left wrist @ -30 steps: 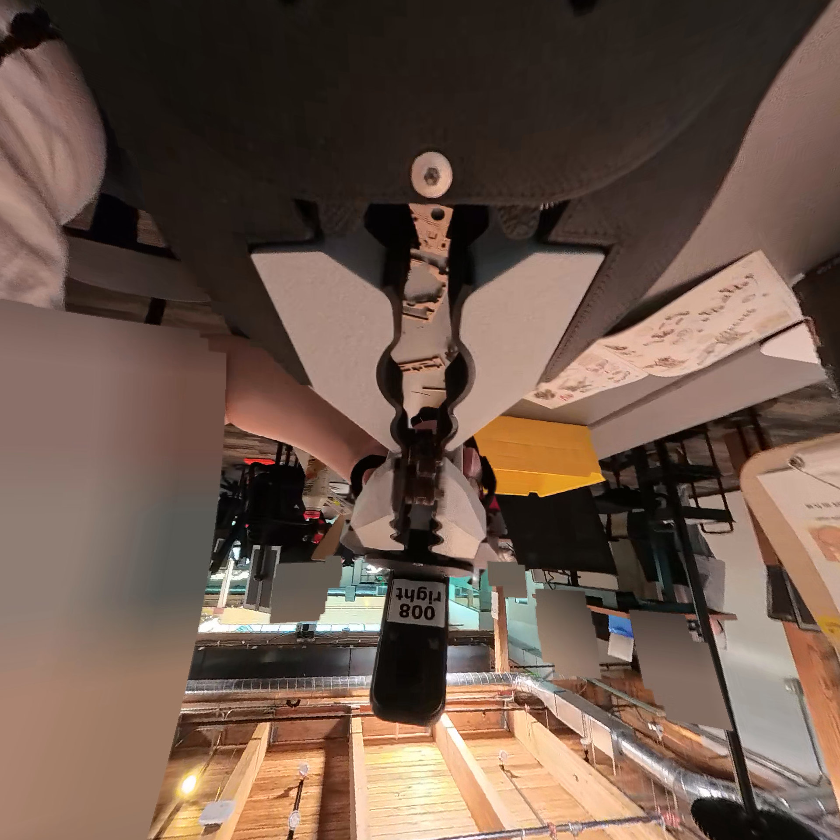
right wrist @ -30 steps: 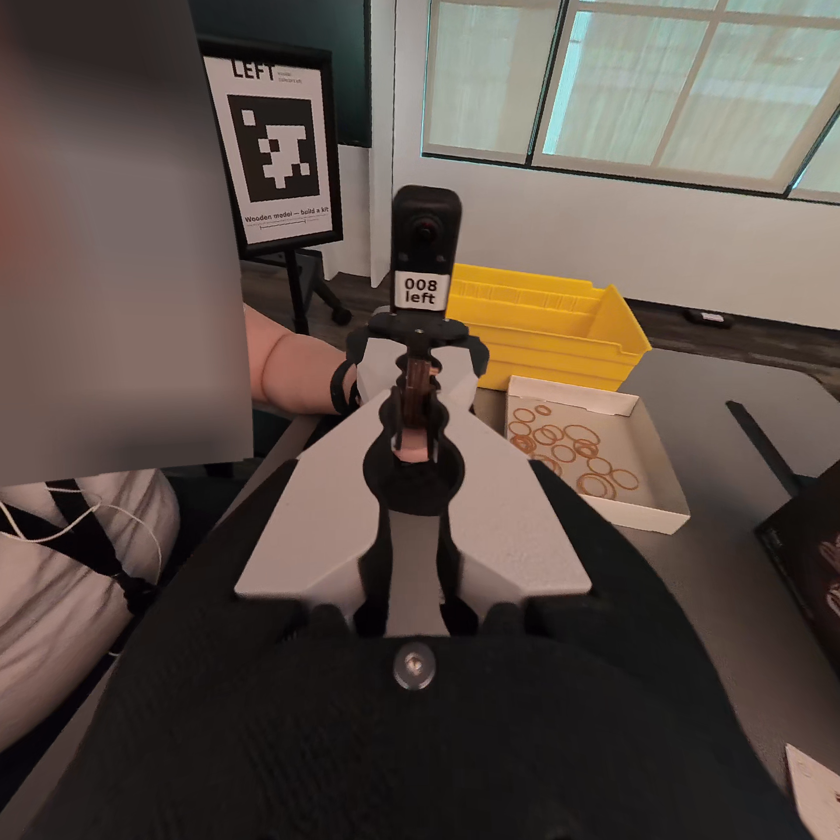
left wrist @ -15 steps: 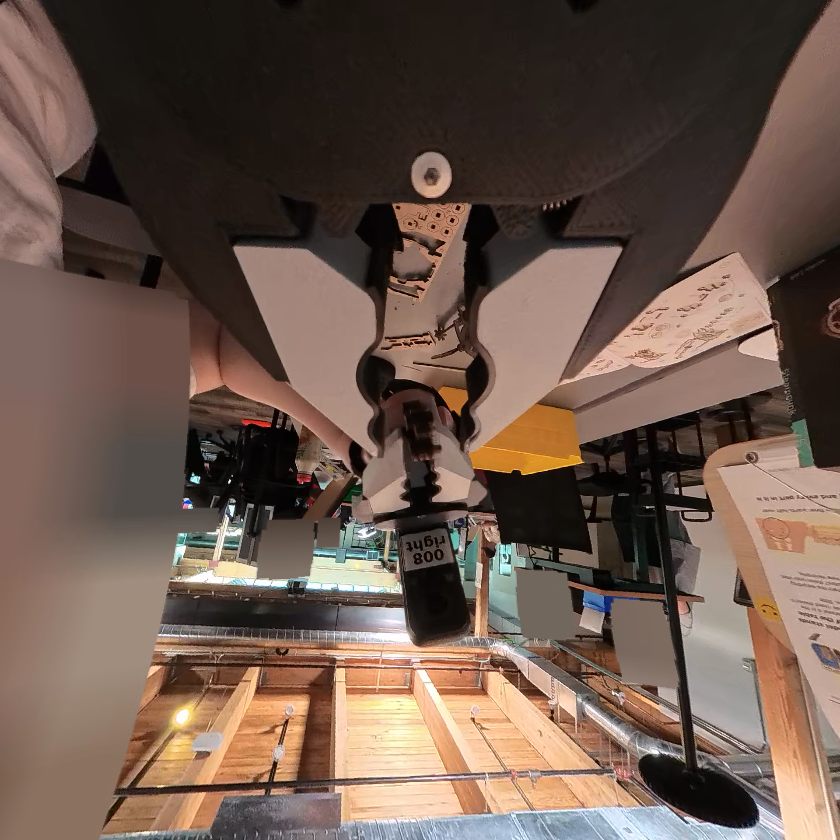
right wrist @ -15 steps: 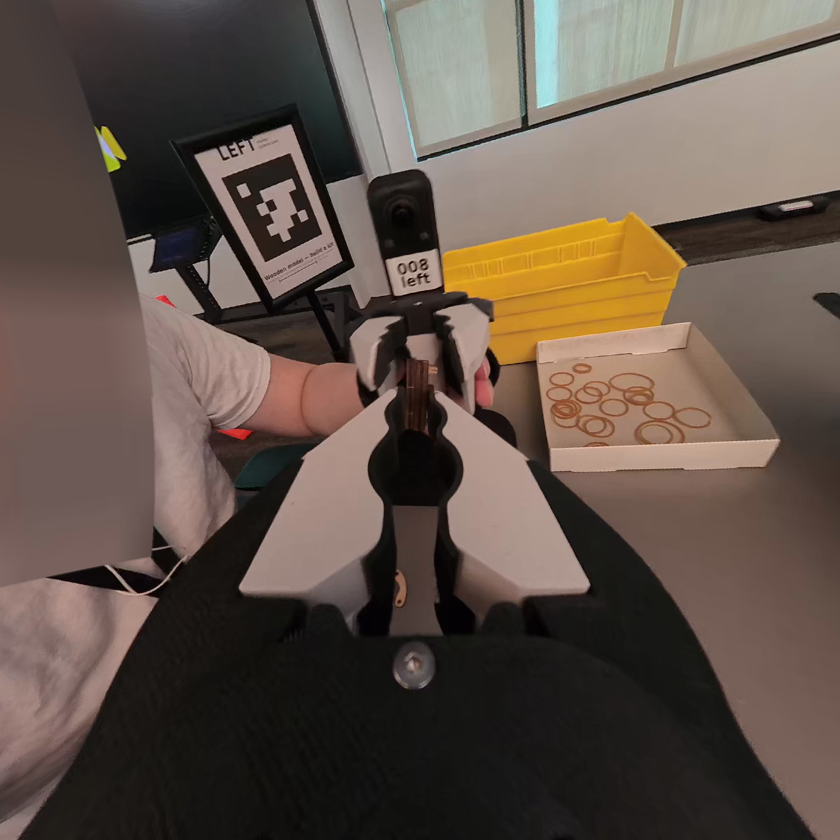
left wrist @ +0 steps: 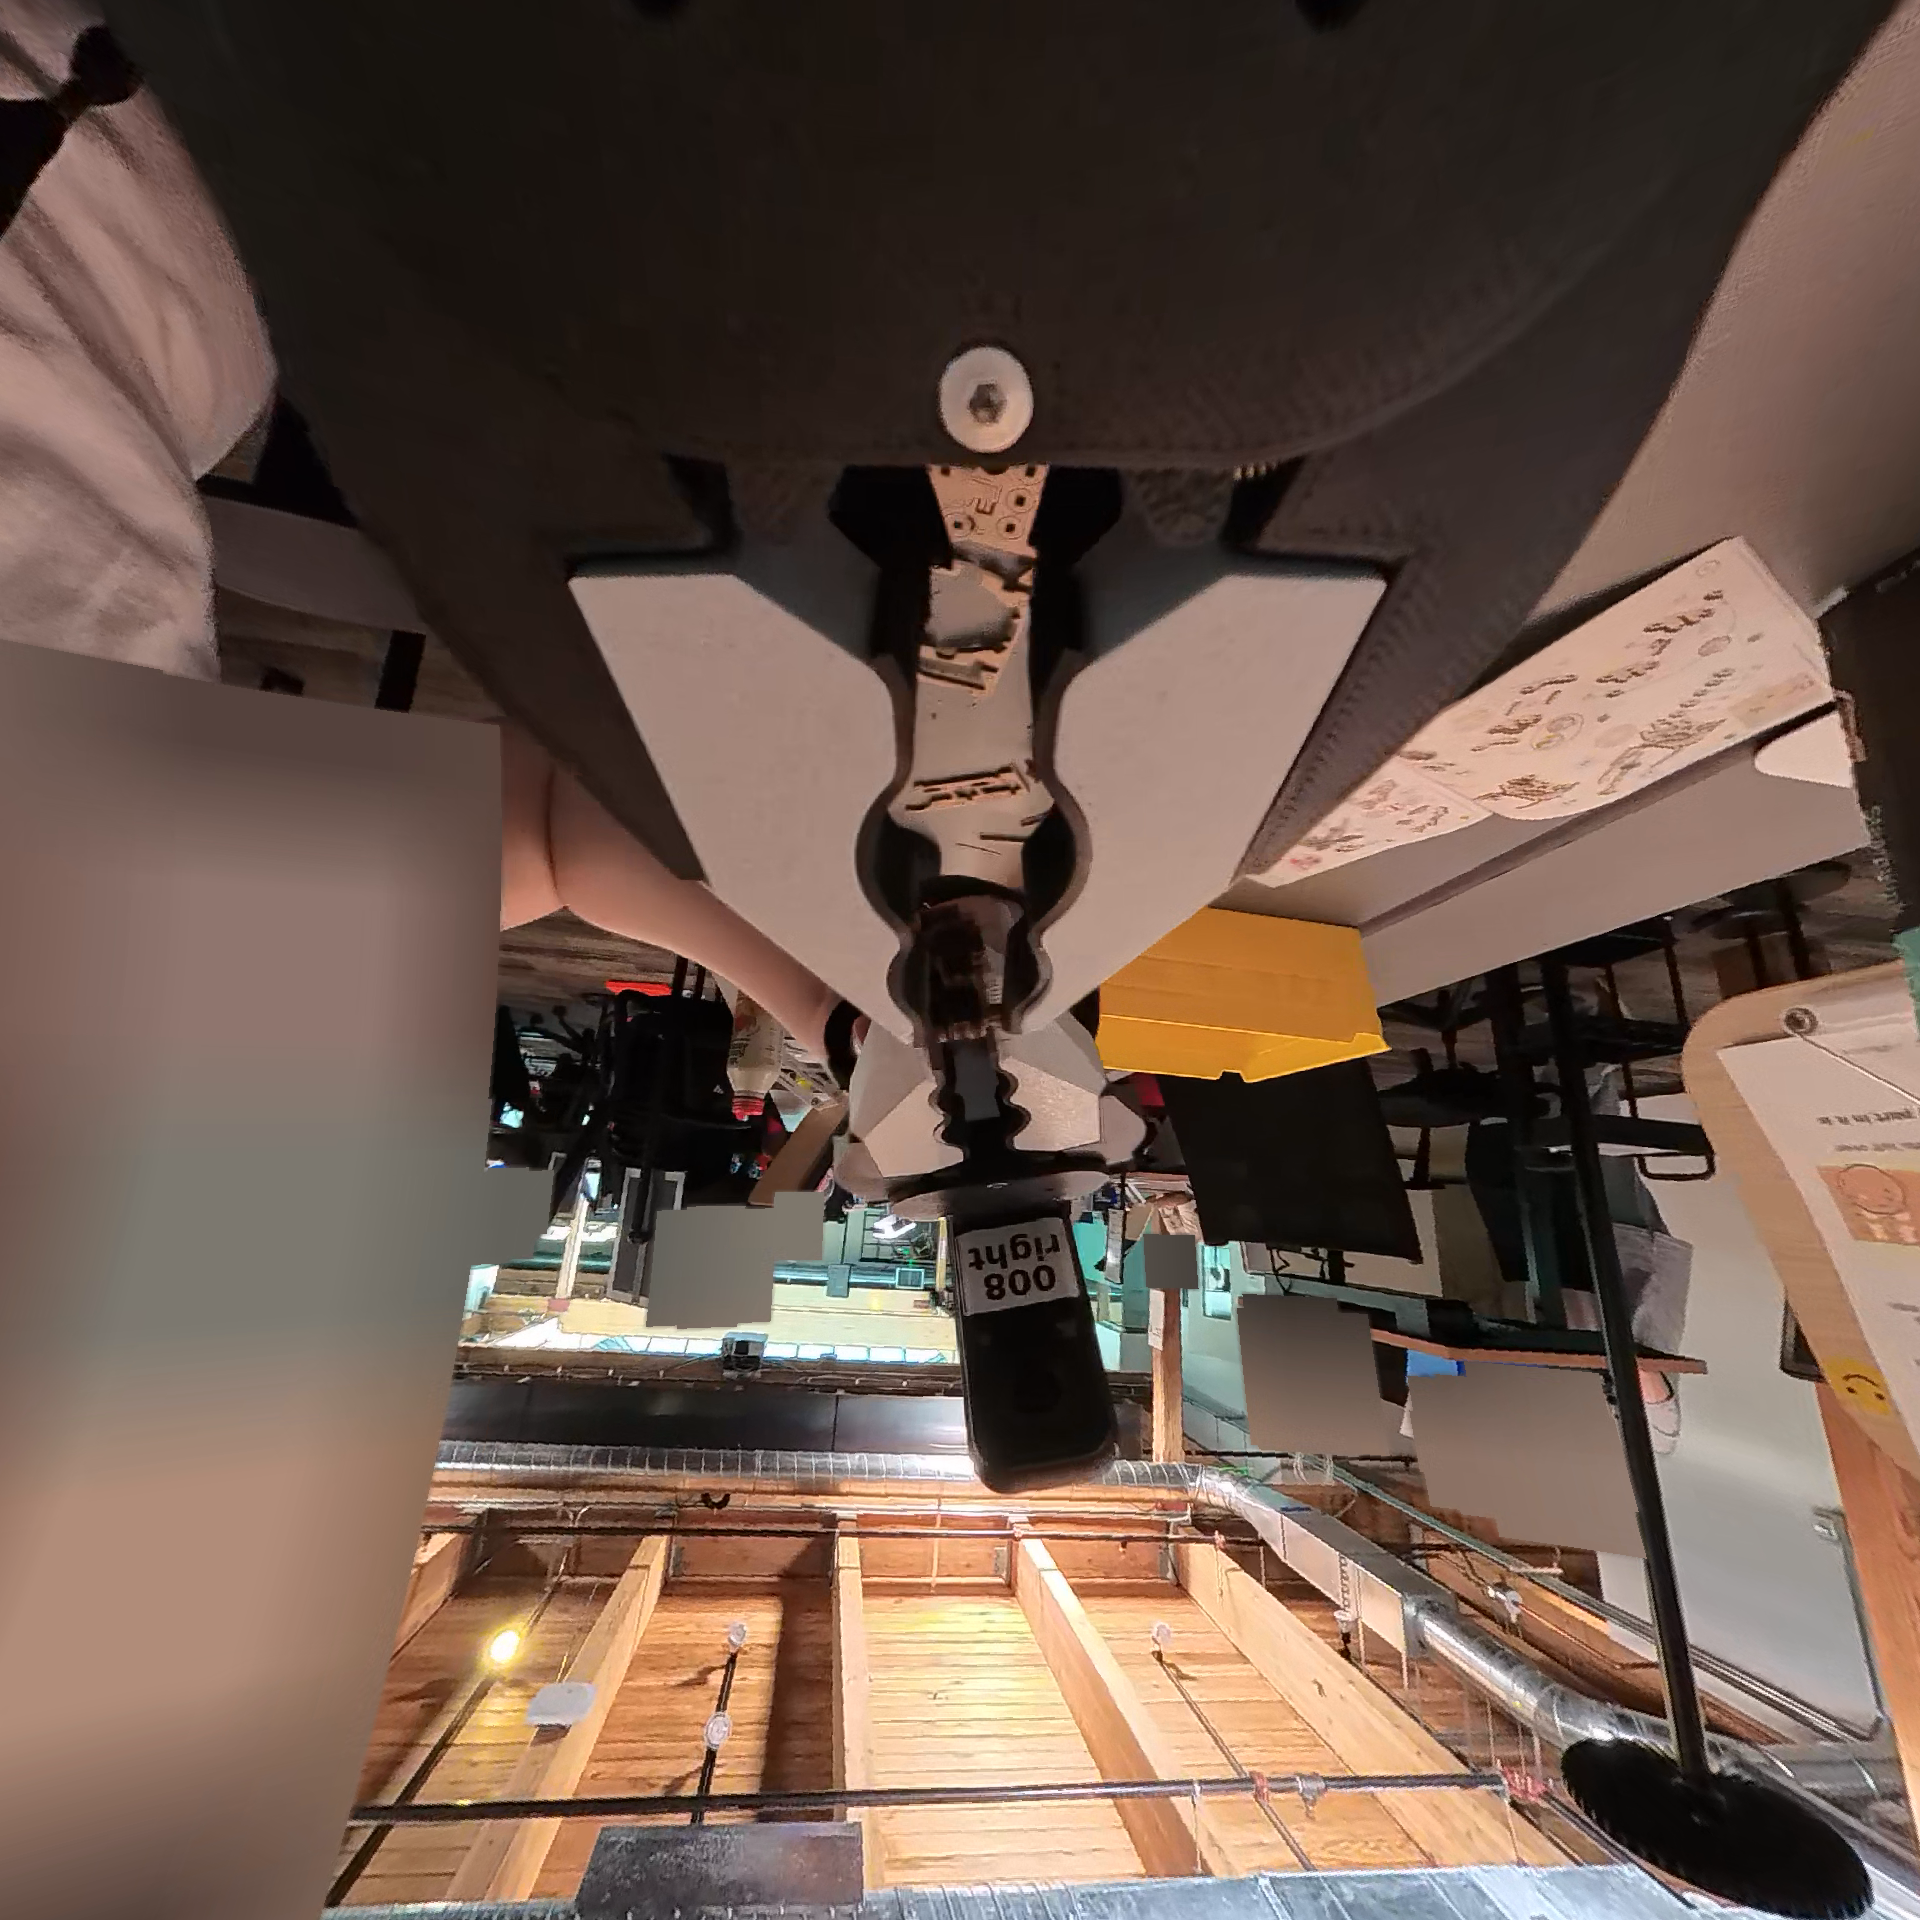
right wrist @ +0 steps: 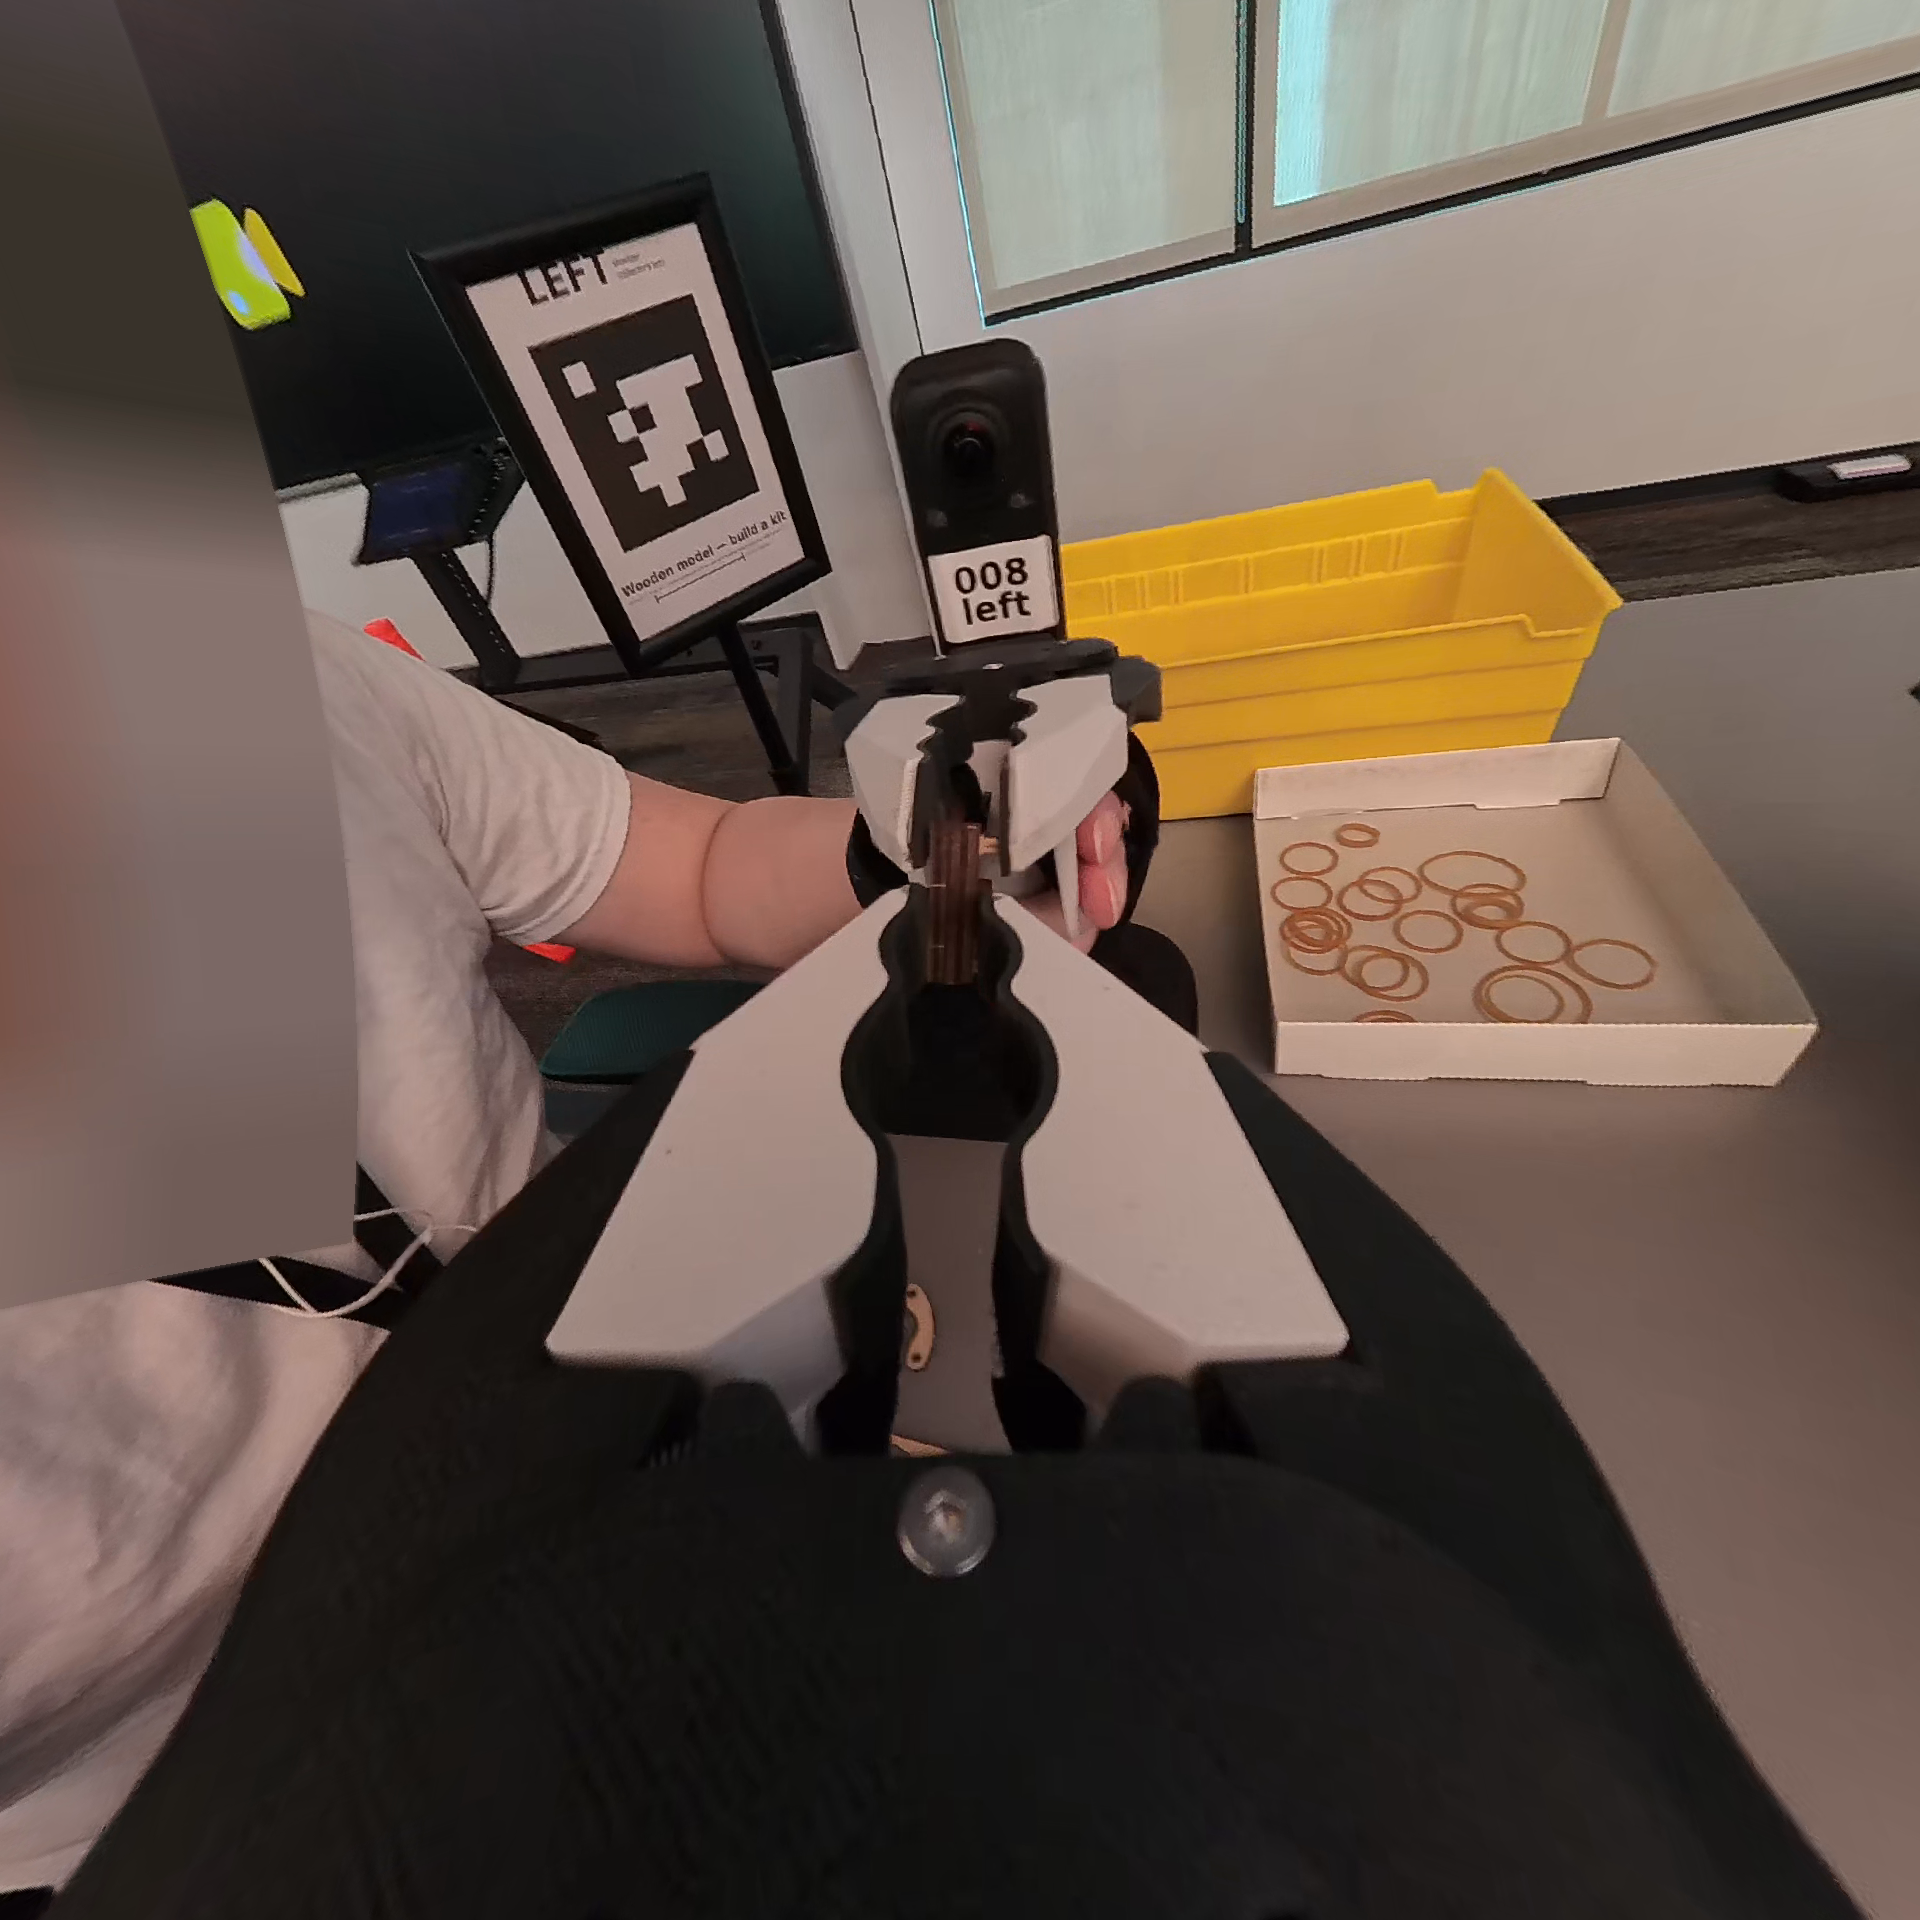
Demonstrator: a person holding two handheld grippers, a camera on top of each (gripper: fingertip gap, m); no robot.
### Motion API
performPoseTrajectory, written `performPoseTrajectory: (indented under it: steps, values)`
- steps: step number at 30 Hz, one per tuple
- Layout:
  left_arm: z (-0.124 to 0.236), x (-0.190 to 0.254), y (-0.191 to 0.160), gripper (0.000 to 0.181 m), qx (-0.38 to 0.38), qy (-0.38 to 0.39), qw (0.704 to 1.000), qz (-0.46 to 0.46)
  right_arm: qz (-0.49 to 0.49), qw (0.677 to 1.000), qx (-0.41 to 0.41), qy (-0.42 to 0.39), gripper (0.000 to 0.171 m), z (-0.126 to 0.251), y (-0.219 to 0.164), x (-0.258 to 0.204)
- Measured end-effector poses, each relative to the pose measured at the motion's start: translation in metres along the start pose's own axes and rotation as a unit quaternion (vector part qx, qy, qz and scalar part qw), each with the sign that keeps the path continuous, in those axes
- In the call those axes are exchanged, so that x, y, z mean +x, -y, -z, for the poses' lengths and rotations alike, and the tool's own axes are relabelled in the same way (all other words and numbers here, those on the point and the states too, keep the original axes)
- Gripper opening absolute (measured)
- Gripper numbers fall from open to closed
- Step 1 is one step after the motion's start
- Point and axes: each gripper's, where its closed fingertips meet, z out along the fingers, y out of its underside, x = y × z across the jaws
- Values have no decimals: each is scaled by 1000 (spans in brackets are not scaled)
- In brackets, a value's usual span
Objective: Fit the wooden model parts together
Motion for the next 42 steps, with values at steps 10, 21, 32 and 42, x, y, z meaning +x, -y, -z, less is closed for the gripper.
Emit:
performPoseTrajectory:
  steps: [10, 21, 32, 42]
  values:
    - [1, -11, -2, 10, 16, 25, 999, 38, -27, 999, 17, -8, 7, 0, 0, 10]
    - [0, -6, 6, 11, 17, 49, 998, -42, 32, 999, 24, -25, 7, 0, 7, 6]
    - [3, 2, 11, 21, 33, 15, 998, -49, 32, 999, 37, -11, 7, 2, 14, -2]
    - [2, 6, 8, 12, 26, -9, 999, -16, 67, 997, 20, -14, 7, -3, 9, -4]
